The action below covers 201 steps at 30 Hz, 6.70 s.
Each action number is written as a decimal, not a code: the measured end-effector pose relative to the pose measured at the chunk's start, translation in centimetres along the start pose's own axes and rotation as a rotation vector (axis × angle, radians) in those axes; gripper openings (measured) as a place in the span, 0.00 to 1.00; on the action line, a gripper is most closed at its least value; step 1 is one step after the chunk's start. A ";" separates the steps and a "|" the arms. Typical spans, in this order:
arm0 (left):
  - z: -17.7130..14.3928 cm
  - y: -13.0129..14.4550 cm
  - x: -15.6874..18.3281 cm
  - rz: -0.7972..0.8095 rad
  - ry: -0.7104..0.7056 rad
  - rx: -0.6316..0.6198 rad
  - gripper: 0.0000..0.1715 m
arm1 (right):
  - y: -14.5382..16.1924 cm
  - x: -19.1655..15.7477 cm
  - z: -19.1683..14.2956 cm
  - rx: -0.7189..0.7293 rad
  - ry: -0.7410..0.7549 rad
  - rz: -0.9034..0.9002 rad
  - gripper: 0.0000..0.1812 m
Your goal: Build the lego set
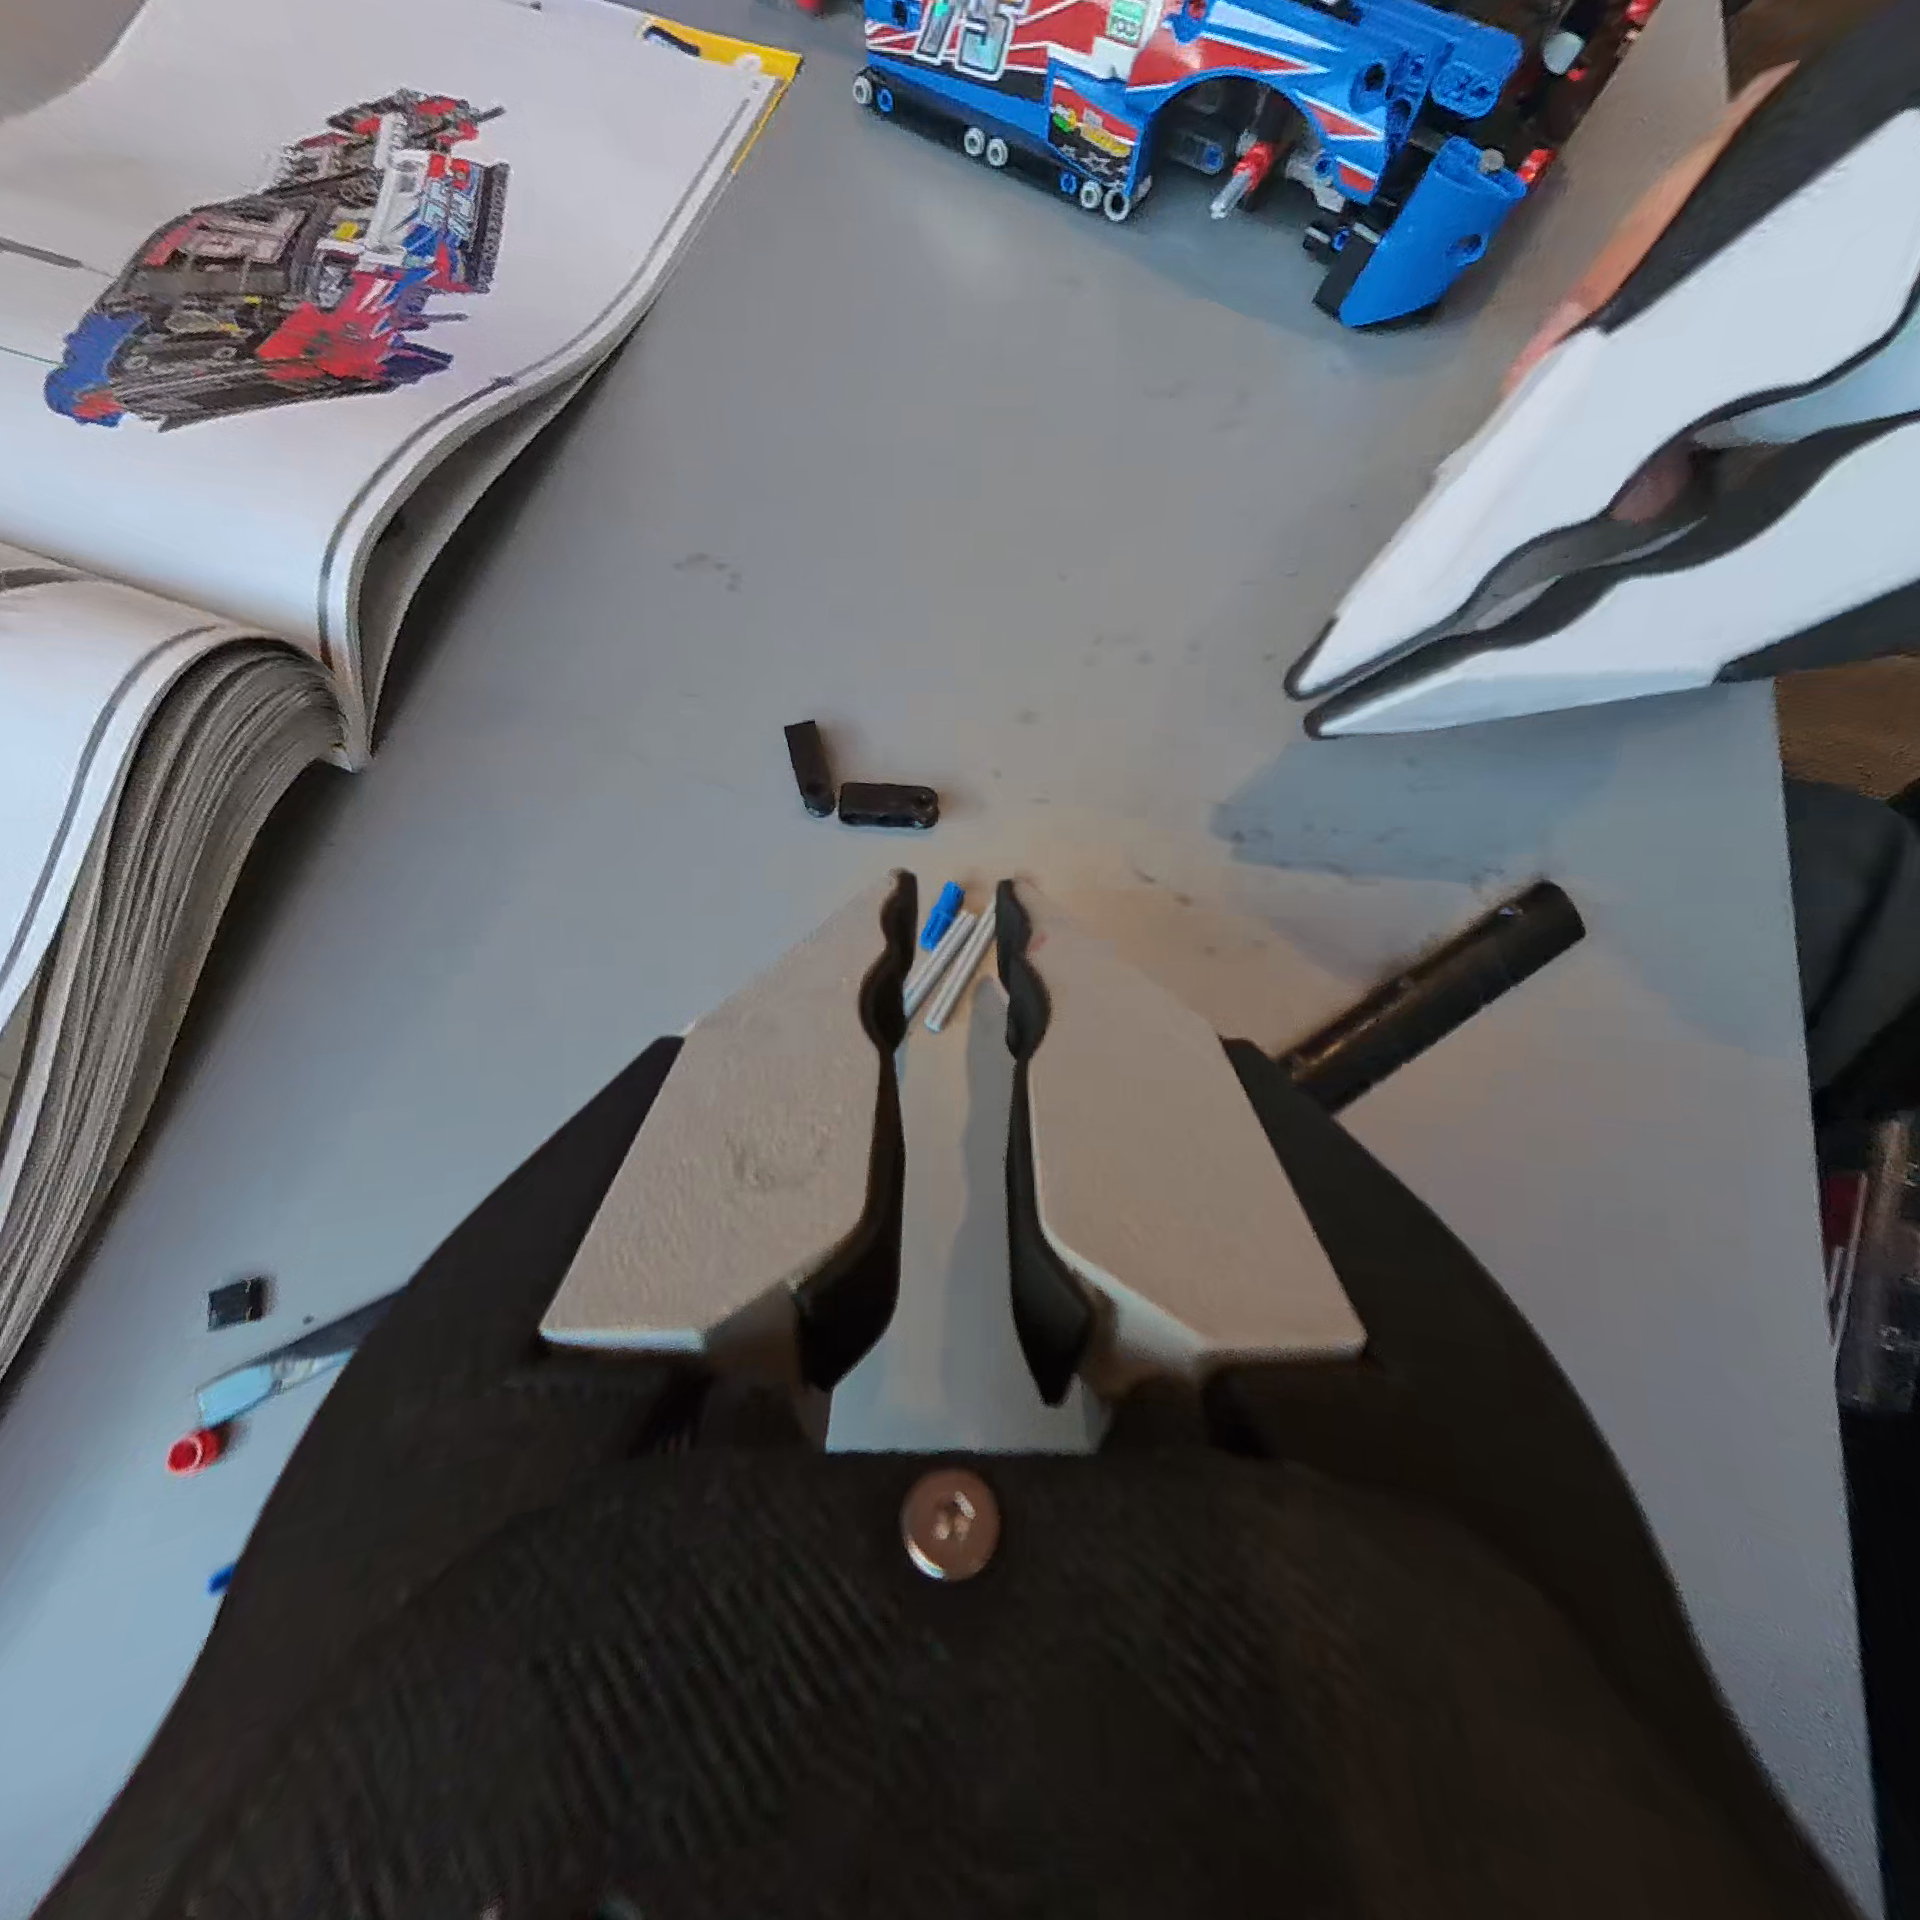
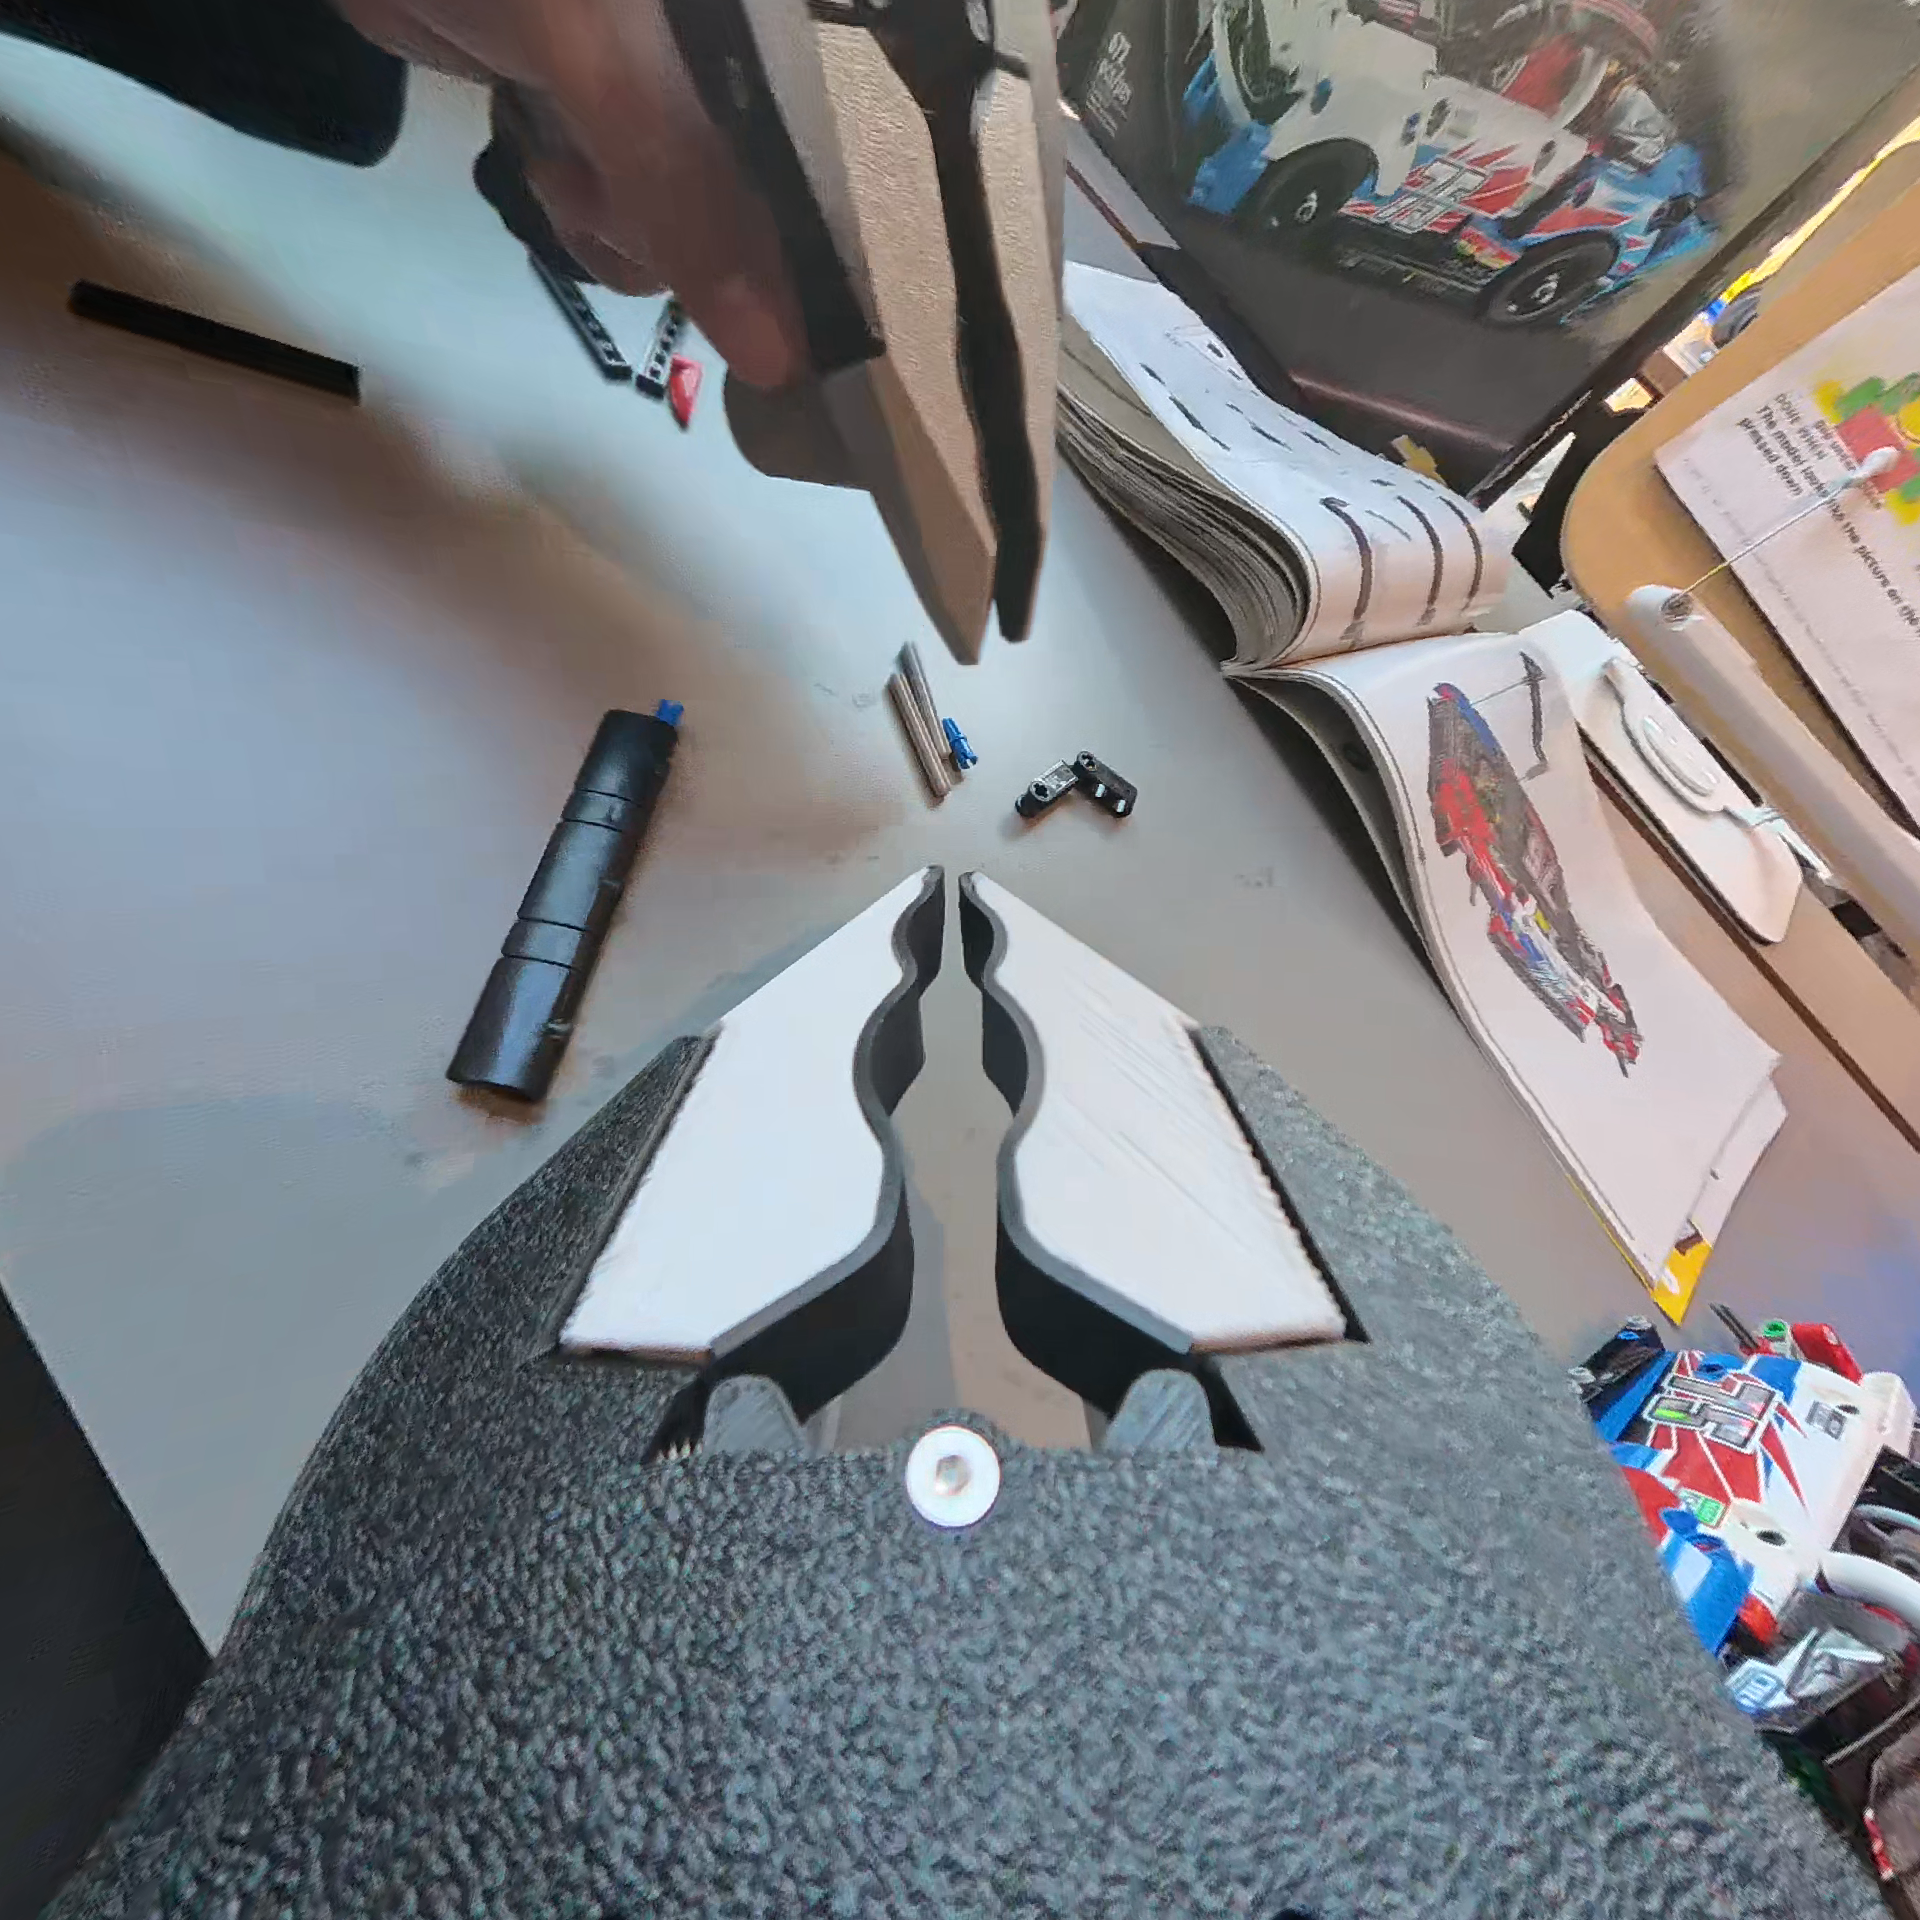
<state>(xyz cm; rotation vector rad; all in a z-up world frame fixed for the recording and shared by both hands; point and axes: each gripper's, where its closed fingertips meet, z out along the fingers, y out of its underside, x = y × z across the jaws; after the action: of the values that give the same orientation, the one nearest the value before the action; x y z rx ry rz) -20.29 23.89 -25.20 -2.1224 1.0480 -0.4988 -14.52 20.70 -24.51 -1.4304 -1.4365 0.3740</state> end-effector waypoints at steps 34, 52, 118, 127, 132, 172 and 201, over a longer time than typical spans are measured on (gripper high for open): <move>2.9 -1.8 12.7 0.416 0.269 -0.144 0.01 | -0.5 4.9 -4.7 0.176 0.033 0.269 0.00; 3.7 -2.3 13.8 0.384 0.381 -0.138 0.07 | 4.9 -2.1 -7.1 -0.083 -0.208 0.239 0.00; 2.5 2.7 11.2 0.245 0.228 -0.127 0.09 | 5.8 -2.6 -4.3 -0.232 -0.340 0.206 0.02; 2.8 2.4 11.7 0.272 0.268 -0.088 0.07 | 4.6 -4.7 -4.7 -0.214 -0.413 0.192 0.02; 2.7 2.6 12.1 0.292 0.295 -0.081 0.07 | 4.4 -5.4 -4.5 -0.221 -0.456 0.223 0.01; 2.5 2.7 12.8 0.377 0.341 -0.039 0.07 | 3.7 -6.3 -4.5 -0.229 -0.629 0.324 0.01; 2.4 2.8 12.9 0.340 0.346 -0.122 0.07 | 4.3 -6.1 -5.0 -0.173 -0.620 0.131 0.00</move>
<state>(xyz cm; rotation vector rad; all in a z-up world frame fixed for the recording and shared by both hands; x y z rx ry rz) -12.67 13.37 -28.50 -1.9417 1.6368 -0.6607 -9.58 14.31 -28.44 -1.6333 -1.9041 0.8489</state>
